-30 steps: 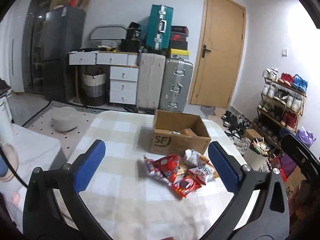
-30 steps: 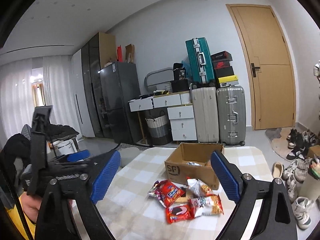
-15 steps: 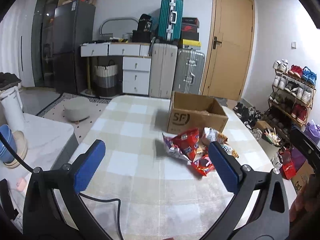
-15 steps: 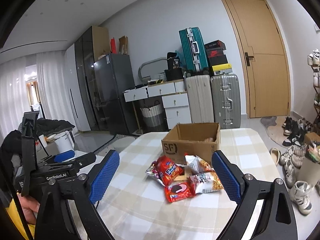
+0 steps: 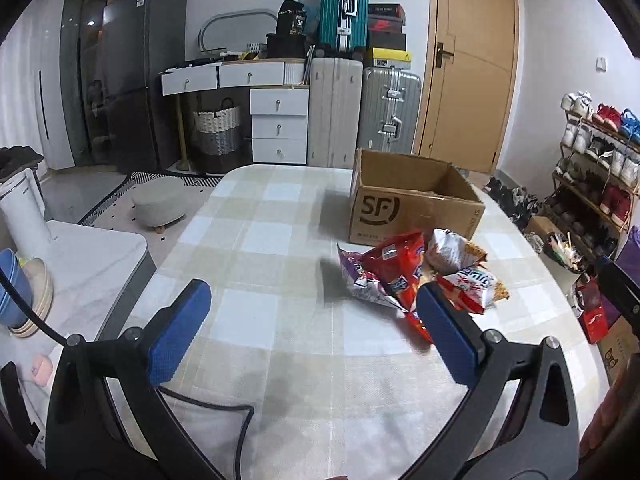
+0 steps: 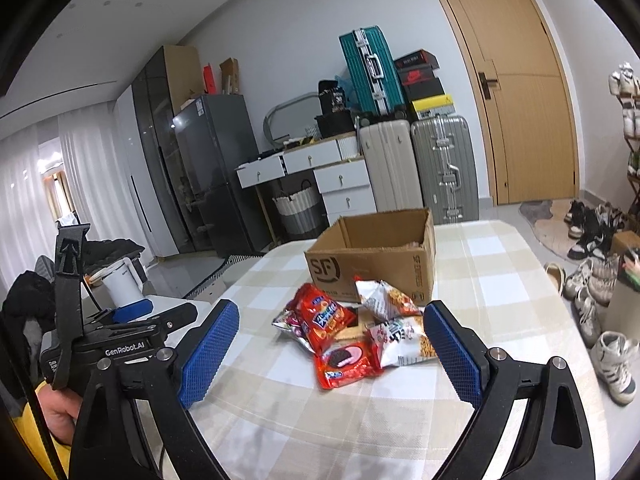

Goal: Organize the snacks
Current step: 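Grasp the red chip bag with left tool while right tool grasps white noodle bag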

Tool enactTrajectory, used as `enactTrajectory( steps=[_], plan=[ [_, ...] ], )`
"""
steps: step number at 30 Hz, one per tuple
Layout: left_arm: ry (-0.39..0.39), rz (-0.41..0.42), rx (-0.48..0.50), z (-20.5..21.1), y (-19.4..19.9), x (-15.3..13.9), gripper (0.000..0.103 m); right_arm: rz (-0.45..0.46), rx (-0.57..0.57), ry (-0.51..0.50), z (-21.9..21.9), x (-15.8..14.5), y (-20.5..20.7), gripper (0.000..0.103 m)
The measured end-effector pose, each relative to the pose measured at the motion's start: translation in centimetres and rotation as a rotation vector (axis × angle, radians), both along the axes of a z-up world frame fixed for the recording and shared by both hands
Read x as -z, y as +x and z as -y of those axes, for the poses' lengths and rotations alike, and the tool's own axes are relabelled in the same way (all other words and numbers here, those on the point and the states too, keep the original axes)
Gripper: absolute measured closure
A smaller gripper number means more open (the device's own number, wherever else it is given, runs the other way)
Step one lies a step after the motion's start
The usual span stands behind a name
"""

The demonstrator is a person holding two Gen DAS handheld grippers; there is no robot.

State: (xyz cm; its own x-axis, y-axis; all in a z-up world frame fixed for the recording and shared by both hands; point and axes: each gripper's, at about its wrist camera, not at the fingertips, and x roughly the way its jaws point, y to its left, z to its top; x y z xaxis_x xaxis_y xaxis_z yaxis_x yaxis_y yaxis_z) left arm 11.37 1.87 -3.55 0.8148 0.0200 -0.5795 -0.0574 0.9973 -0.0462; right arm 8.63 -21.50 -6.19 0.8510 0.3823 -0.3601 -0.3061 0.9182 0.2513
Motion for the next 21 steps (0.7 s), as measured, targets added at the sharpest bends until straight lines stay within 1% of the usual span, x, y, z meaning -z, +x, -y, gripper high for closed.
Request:
enactTrajectory(
  steps=[8,10,15,19,21],
  plan=[
    [0.024,-0.036,-0.001,0.9,4.8,2.0,0.0,-0.057,-0.001,0.013,0.8,2.2,2.6,0.008],
    [0.024,-0.031,0.023,1.4,5.9,2.3,0.0,-0.067,0.003,0.015,1.0,2.7,3.2,0.008],
    [0.038,-0.036,0.141,4.3,9.5,3.4,0.0,-0.103,0.021,0.035,2.1,4.1,5.1,0.008],
    [0.047,-0.071,0.209,6.6,12.5,4.9,0.0,-0.132,0.031,0.057,3.1,5.2,6.4,0.008],
    [0.044,-0.105,0.216,7.2,14.3,6.2,0.0,-0.146,0.032,0.066,3.5,5.7,6.9,0.008]
  ],
)
